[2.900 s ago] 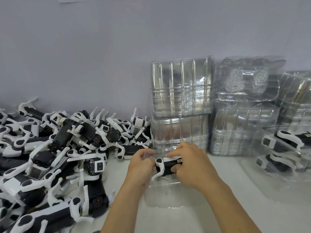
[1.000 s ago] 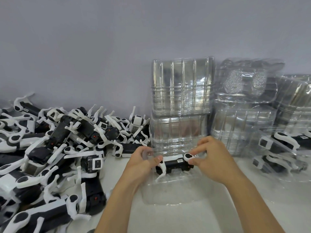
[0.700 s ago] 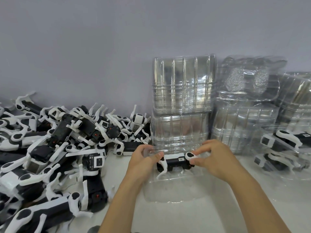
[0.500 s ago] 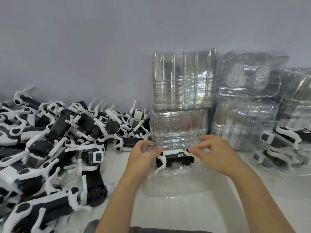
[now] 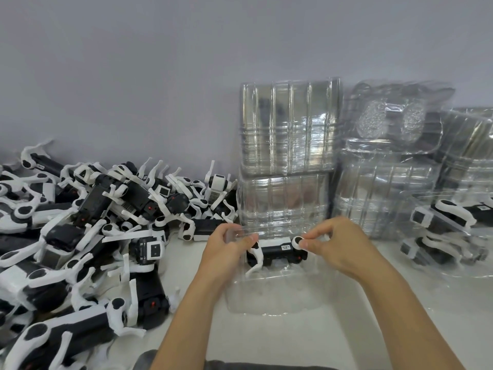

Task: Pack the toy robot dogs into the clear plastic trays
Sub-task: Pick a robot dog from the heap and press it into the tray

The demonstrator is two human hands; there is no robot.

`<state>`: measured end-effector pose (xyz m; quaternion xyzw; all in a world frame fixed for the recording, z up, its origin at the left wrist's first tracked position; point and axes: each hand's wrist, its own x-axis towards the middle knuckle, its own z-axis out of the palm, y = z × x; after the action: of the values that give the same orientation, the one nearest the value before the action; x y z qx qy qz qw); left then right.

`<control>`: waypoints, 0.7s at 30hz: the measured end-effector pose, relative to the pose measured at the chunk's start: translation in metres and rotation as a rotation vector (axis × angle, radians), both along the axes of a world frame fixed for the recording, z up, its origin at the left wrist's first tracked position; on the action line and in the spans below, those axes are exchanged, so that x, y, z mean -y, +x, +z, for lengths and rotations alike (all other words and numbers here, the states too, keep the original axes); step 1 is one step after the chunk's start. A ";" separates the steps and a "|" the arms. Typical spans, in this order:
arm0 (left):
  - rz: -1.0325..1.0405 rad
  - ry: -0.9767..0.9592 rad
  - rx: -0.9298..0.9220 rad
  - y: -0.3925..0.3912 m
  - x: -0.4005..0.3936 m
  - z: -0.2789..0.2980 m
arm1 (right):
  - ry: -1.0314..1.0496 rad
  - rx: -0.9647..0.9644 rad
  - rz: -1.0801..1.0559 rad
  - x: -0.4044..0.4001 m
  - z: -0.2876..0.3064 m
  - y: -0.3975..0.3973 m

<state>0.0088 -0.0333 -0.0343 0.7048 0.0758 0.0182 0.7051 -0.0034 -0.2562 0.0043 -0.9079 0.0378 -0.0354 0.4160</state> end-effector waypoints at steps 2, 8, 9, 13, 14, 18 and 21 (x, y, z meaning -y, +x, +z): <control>0.001 0.000 -0.003 0.000 0.000 0.000 | -0.073 0.036 0.020 -0.002 0.003 -0.001; 0.021 -0.009 0.006 0.001 0.000 0.000 | -0.268 0.247 0.114 -0.022 0.013 -0.002; 0.031 -0.018 0.009 0.001 0.001 0.000 | -0.269 0.276 0.141 -0.029 0.014 -0.004; 0.067 -0.011 0.014 0.004 0.001 -0.001 | -0.226 0.259 0.277 -0.053 0.010 -0.009; 0.068 -0.008 0.013 0.004 0.001 -0.001 | -0.240 0.255 0.287 -0.057 0.008 -0.010; 0.074 -0.015 0.014 0.005 0.002 0.000 | -0.306 0.263 0.274 -0.067 0.002 -0.010; 0.066 -0.007 0.020 0.004 0.003 0.001 | -0.280 0.239 0.252 -0.067 0.000 -0.008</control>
<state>0.0125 -0.0358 -0.0335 0.6991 0.0920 0.0482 0.7074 -0.0116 -0.1895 0.0048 -0.9437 -0.1310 -0.0954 0.2885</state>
